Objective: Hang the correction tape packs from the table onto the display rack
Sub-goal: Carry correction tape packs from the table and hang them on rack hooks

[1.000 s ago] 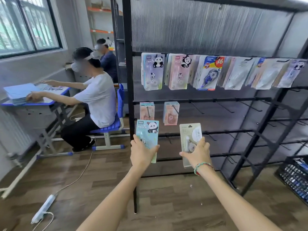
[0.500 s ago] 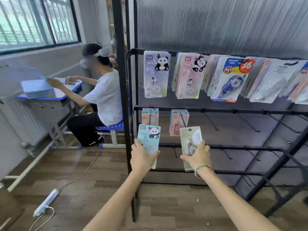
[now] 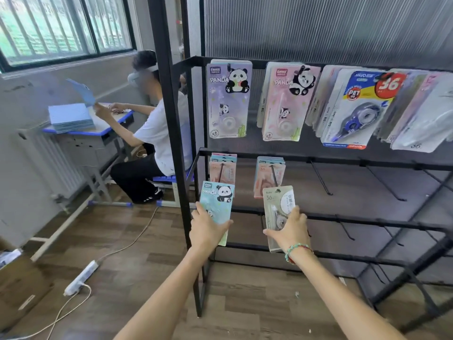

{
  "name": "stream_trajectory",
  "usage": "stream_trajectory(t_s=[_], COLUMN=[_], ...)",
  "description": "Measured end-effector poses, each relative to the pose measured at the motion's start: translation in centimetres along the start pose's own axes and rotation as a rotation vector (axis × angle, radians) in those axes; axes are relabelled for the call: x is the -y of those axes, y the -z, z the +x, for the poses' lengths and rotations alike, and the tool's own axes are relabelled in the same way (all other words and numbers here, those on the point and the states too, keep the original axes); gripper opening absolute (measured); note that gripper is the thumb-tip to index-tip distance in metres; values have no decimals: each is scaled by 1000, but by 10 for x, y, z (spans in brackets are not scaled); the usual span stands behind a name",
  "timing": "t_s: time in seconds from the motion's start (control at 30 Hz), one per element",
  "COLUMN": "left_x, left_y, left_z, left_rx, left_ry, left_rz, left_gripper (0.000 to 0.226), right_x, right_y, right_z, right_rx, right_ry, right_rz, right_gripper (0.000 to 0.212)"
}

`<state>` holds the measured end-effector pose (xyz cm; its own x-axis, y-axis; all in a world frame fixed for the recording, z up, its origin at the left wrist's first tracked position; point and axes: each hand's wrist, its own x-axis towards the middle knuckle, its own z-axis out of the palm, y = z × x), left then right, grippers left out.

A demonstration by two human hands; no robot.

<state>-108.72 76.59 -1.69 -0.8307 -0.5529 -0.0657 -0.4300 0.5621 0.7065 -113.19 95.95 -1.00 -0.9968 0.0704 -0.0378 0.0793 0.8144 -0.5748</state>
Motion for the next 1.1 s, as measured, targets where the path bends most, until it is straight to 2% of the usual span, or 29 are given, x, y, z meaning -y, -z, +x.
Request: stream_trajectory(t_s=[0.23, 0.37, 0.53, 0.67, 0.93, 1.1], left_x=[3, -2, -9, -10, -13, -14], left_y=[-6, -13, -26, -33, -45, -49], left_z=[7, 20, 50, 80, 117, 127], left_rx=[0, 17, 24, 45, 78, 79], left_ry=[-14, -6, -17, -36, -74, -78], left_rz=[-1, -78, -172, -214, -299, -320], left_gripper=[121, 114, 106, 104, 94, 95], right_x=[5, 9, 17, 24, 30, 36], right_y=[-1, -10, -22, -31, -42, -47], right_z=[11, 21, 51, 76, 113, 121], right_rx=[26, 29, -13, -40, -87, -107], right_ry=[24, -4, -28, -35, -59, -56], right_rz=[-12, 35, 92, 146, 165, 182], right_gripper=[122, 126, 122, 108, 97, 99])
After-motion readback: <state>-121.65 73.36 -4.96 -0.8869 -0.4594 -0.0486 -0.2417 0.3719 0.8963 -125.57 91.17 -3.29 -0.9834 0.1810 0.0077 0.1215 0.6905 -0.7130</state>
